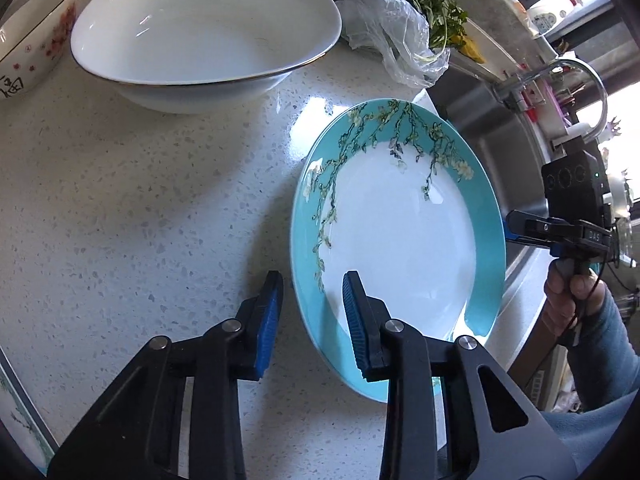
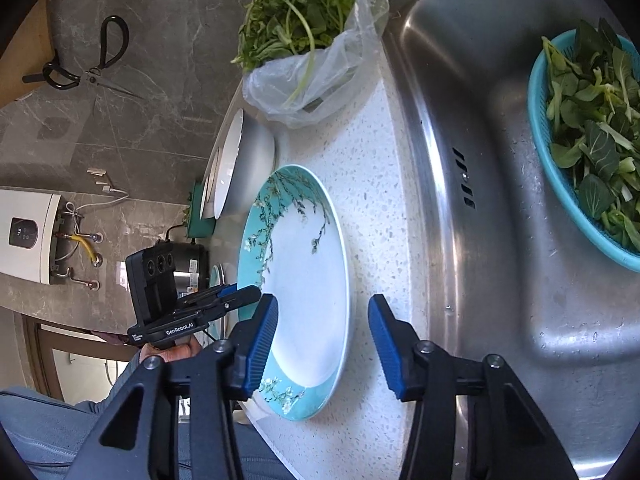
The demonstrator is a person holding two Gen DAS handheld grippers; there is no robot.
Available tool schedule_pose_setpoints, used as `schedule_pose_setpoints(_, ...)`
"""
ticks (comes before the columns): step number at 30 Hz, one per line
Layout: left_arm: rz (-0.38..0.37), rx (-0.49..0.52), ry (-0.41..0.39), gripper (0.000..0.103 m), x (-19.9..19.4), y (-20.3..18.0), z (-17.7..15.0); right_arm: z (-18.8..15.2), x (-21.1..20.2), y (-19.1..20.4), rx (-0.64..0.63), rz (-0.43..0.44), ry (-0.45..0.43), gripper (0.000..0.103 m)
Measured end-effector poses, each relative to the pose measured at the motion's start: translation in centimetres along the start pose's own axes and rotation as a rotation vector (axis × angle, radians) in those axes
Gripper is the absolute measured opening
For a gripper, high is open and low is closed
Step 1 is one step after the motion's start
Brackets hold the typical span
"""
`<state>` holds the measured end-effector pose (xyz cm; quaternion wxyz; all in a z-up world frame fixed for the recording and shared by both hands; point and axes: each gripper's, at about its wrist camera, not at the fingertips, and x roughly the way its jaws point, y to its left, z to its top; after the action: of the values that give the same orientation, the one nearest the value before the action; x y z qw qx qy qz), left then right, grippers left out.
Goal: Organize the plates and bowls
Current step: 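Pinch the second teal plate rim with both grippers and lift it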
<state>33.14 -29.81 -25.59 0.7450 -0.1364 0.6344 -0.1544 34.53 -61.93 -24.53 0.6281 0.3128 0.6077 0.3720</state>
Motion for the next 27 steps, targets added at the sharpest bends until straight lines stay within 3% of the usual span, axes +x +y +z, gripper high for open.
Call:
schedule_pose_setpoints(4,-0.037,-0.023,0.007,0.027,0.0,0.6,0.1,0.3,0.2,-0.2,0.002,0.006,0.024,0.049)
schedule_pose_setpoints(9,-0.047,-0.031,0.025,0.012,0.0,0.8,0.0,0.6,0.7,-0.5,0.016,-0.017,0.052,0.022)
schedule_pose_setpoints(12,-0.064,-0.057,0.03,0.009,0.1,1.3,0.0,0.7,0.8,-1.0,0.03,-0.037,0.065,0.013)
schedule_pose_setpoints(27,-0.083,-0.076,0.017,0.008,-0.3,1.8,-0.8,0.3,0.8,-1.5,0.119,-0.037,0.058,0.011)
